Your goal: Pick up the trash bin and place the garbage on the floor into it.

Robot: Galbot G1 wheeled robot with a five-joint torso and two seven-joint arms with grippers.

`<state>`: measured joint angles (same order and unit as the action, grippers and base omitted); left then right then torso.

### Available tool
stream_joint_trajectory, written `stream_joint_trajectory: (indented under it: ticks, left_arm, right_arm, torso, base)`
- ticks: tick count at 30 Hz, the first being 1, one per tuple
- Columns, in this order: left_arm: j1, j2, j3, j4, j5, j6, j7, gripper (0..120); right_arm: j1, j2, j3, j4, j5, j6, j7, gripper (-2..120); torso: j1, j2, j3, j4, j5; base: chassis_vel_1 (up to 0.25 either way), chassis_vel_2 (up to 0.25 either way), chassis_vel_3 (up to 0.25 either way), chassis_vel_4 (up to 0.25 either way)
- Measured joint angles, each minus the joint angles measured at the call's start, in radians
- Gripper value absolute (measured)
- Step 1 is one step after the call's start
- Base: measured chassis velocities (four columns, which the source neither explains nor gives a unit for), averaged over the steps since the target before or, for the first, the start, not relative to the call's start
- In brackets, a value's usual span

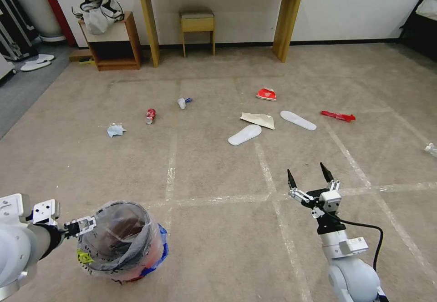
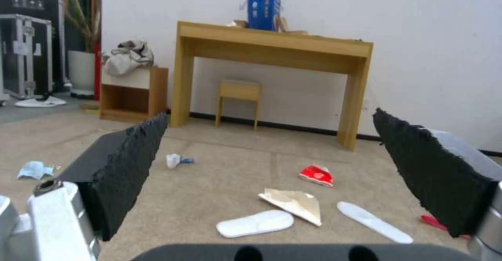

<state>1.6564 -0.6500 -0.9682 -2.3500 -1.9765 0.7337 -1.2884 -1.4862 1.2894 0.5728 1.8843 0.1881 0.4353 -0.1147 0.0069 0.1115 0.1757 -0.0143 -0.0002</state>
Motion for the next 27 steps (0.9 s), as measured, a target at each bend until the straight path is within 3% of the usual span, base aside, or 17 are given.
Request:
stream_joint_trajectory:
  ticks: [2,3,5,6,16,27]
  left_arm:
    - [-0.009,-0.001,0.008,0.013,0.005,0.0,0.001,100]
    - [-0.035,-0.004,0.032,0.059,0.03,0.0,0.013,100]
    - [-0.042,-0.005,0.036,0.07,0.035,0.0,0.017,100]
    - [-0.071,-0.007,0.055,0.118,0.049,0.0,0.032,100]
    - [-0.188,-0.005,0.136,0.292,0.087,0.001,0.08,100]
    - [-0.206,-0.053,0.231,0.332,0.167,0.001,0.103,100]
  right_arm:
    - [-0.002,0.002,-0.001,-0.001,-0.003,0.002,-0.001,100]
    - [-0.005,0.009,-0.005,-0.007,-0.009,0.009,-0.003,100]
    - [-0.006,0.011,-0.005,-0.009,-0.01,0.011,-0.004,100]
    - [-0.009,0.017,-0.006,-0.016,-0.016,0.02,-0.008,100]
    - [0.001,0.026,-0.014,-0.028,-0.02,0.026,-0.011,100]
    - [0.009,0.043,-0.022,-0.03,-0.023,0.026,-0.013,100]
  torso:
    - [0.0,0.0,0.0,-0.0001,0.0001]
    - [0.0,0.0,0.0,0.0,0.0002]
    - [0.0,0.0,0.0,0.0001,0.0001]
    - [0.0,0.0,0.0,0.0001,0.0]
    - [0.0,0.0,0.0,-0.0002,0.0002]
    - [0.0,0.0,0.0,0.0,0.0001]
  base:
    - [0.0,0.0,0.0,0.0]
    - [0.0,0.0,0.0,0.0]
    - [0.0,0.0,0.0,0.0]
    - [0.0,0.0,0.0,0.0]
    - [0.0,0.0,0.0,0.0]
    - [0.0,0.0,0.0,0.0]
